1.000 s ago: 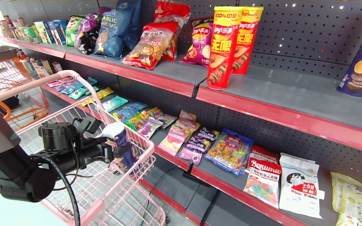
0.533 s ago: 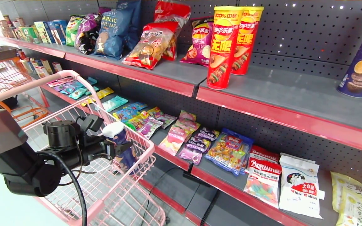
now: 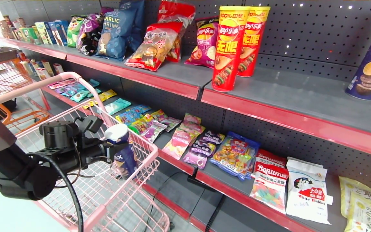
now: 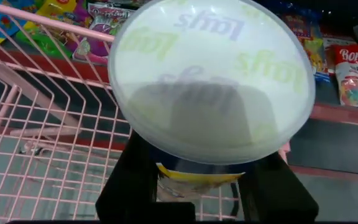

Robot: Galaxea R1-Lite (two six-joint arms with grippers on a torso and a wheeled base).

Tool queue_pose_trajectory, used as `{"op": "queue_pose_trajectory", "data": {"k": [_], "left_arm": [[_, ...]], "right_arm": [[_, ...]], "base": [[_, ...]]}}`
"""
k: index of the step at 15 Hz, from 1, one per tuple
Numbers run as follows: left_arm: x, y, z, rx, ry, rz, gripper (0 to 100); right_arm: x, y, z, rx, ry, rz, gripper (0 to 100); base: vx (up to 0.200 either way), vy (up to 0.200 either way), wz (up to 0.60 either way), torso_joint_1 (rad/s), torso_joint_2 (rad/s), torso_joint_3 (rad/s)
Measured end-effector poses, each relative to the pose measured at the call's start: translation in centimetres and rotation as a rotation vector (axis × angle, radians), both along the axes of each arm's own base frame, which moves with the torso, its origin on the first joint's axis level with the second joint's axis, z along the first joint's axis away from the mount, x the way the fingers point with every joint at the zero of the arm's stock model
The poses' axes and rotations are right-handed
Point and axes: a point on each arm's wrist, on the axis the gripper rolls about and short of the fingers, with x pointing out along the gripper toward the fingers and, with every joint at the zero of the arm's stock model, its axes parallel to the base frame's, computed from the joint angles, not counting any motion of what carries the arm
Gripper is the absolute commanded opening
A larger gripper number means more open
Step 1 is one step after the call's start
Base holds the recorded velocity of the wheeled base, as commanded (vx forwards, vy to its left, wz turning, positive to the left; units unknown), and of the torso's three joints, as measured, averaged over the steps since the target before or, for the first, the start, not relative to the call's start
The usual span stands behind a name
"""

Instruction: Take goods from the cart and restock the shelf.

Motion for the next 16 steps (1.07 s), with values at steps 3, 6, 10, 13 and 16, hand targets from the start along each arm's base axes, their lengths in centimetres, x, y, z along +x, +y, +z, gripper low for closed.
{"op": "queue_pose_trajectory", "data": {"k": [3, 6, 10, 13, 16], "left_arm": [[-2.6, 0.6, 5.2, -0.003, 0.003, 0.019, 0], [-7.8, 1.3, 11.8, -0.007, -0.103, 0.040, 0], [-17.1, 1.7, 14.9, 0.013, -0.202, 0.112, 0], [-22.8, 2.0, 14.8, 0.043, -0.314, 0.261, 0], [-26.3, 2.4, 14.2, 0.071, -0.394, 0.440, 0]], "right_arm": [[0.0, 0.0, 0.0, 0.000, 0.000, 0.000, 100], [0.0, 0.0, 0.0, 0.000, 0.000, 0.000, 100], [0.0, 0.0, 0.0, 0.000, 0.000, 0.000, 100], [0.0, 0.0, 0.0, 0.001, 0.000, 0.000, 100], [0.0, 0.0, 0.0, 0.002, 0.000, 0.000, 100]], "base": [[0.000, 0.000, 0.00, 0.000, 0.00, 0.000], [0.000, 0.000, 0.00, 0.000, 0.00, 0.000], [0.000, 0.000, 0.00, 0.102, -0.31, -0.195], [0.000, 0.000, 0.00, 0.183, -0.52, -0.328], [0.000, 0.000, 0.00, 0.214, -0.57, -0.349]]}}
